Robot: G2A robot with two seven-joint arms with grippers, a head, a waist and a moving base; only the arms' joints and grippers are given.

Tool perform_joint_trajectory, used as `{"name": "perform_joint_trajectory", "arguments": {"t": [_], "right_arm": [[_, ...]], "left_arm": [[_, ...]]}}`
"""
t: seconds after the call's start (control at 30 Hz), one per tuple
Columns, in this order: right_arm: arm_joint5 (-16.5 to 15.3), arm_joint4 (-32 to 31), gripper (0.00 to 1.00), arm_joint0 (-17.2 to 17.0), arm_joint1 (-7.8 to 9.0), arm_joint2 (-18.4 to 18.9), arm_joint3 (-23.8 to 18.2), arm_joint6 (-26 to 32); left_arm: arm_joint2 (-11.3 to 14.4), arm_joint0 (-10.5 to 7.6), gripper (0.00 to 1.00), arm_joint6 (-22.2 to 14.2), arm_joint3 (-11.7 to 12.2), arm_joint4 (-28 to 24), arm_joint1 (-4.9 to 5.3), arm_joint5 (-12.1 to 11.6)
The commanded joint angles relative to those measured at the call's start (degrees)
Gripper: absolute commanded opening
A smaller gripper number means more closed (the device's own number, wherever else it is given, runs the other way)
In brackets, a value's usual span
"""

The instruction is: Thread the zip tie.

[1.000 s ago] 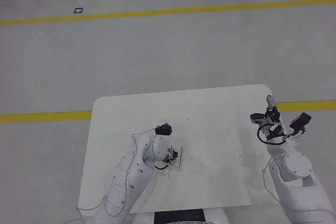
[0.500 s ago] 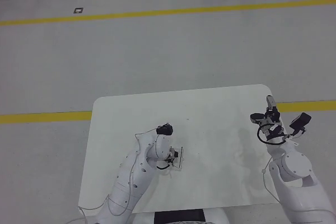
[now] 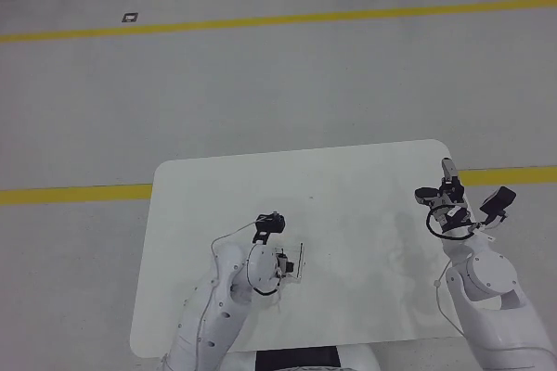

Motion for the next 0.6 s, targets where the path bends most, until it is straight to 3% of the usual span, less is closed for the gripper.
{"name": "perform_joint_trajectory", "arguments": {"t": [0.0,0.23,0.4,0.57], "right_arm": [[0.0,0.0,1.00,0.0,0.00,0.0,0.0,0.0],[0.0,0.0,1.00,0.0,0.00,0.0,0.0,0.0],[0.0,0.0,1.00,0.0,0.00,0.0,0.0,0.0],[0.0,0.0,1.00,0.0,0.00,0.0,0.0,0.0]], "left_arm": [[-0.6,1.17,0.00,0.0,-2.8,-0.1,0.86,-0.2],[-2.8,3.73,0.00,0.0,-9.1,-5.6,3.69,-2.3],[-4.2,4.00,0.00,0.0,-10.8,-10.4,6.39,-3.6],[-3.5,4.61,0.00,0.0,-12.8,-14.5,9.65,-4.0]]}}
